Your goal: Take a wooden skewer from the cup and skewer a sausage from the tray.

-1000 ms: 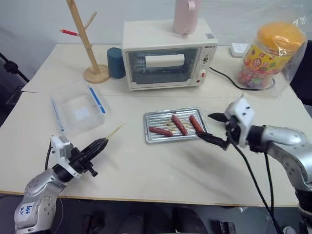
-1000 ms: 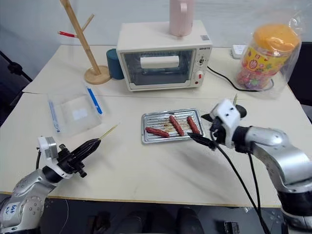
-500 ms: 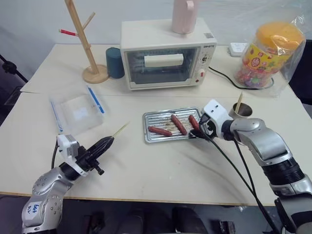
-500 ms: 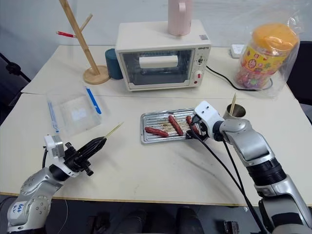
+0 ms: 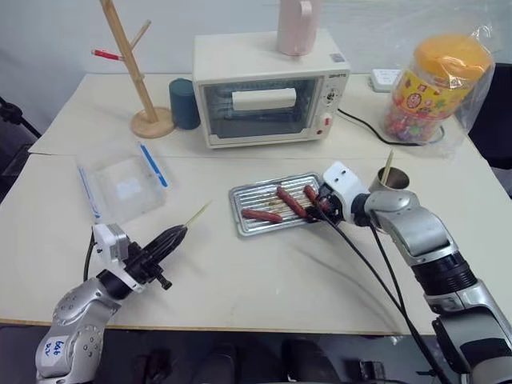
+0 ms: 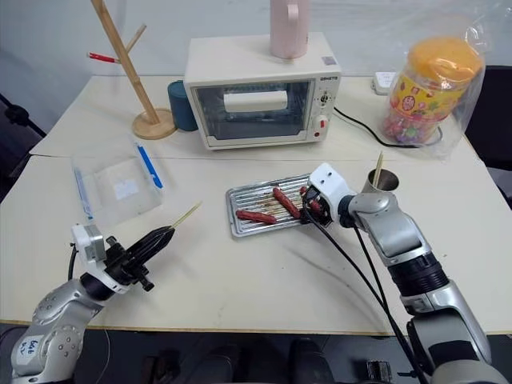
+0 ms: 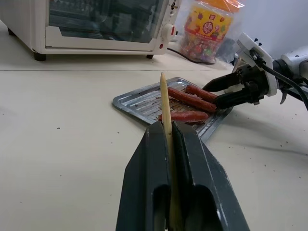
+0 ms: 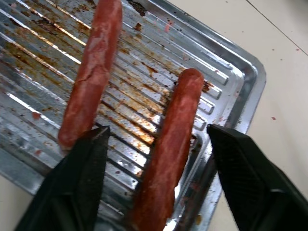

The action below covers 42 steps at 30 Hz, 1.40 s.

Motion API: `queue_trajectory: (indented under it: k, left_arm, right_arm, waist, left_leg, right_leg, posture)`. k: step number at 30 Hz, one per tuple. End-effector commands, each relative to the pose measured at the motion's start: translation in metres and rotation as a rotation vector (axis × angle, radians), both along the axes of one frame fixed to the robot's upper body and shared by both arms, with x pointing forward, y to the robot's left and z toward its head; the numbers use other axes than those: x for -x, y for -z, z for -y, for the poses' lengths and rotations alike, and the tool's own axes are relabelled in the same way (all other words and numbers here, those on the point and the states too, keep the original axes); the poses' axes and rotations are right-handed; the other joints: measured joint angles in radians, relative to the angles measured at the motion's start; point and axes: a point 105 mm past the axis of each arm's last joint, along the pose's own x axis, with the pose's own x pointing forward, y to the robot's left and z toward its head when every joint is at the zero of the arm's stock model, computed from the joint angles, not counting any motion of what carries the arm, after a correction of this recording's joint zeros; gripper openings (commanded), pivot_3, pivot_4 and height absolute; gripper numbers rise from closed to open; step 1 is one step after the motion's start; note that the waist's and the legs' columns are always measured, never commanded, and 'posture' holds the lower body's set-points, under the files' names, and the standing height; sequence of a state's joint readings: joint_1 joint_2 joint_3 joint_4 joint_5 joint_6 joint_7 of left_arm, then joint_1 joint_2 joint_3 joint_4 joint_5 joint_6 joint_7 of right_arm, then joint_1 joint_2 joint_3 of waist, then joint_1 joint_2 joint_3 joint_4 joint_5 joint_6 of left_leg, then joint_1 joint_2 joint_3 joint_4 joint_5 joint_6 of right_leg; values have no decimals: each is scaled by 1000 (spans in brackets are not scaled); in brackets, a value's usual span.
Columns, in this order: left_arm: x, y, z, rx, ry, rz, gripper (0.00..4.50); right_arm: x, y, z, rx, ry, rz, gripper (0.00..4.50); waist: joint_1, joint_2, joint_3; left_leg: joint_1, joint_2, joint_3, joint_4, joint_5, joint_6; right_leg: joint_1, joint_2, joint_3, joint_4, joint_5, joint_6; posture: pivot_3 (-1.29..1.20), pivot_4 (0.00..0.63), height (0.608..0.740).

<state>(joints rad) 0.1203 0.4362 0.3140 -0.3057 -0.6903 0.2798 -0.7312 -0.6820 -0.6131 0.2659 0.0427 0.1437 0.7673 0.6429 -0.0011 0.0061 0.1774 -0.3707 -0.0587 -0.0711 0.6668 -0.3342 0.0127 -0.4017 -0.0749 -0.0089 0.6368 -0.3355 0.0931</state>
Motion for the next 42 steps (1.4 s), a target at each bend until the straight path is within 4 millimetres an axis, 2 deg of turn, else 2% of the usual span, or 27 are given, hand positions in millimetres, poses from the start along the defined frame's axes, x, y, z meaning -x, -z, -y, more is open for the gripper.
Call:
queue_trajectory:
  k: [1,13,25,42]
  left_arm:
    - [3,-9,3,-8,7,45,0]
    - [4,-9,3,-10,6,41,0]
    - [5,-8,1,-12,-1,38,0]
    - [5,-8,1,-15,2,35,0]
  right_arm:
    - [-3,-11,-2,-12,-7,33,2575]
    - [-3,-10,3,-31,9,14,2575]
    - [-12,-31,6,-62,21,89,2575]
    - [-23,-34,14,-52,54,120,2575]
  waist:
    - [0,0,0]
    - [0,0,0]
    - [-1,0,0]
    - [-2,0,0]
  left_leg:
    - [0,0,0,0,0,0]
    - [0,0,0,0,0,0]
    - [0,0,0,0,0,0]
    - [-1,0,1,0,0,0]
  right_leg:
    - [0,0,0,0,0,0]
    - [0,0,0,0,0,0]
    - [-1,0,0,0,0,0]
    - [-2,0,1,1,0,0]
  posture:
    - [0,150,740]
    - [0,150,740]
    - [0,150,740]
    - [0,150,740]
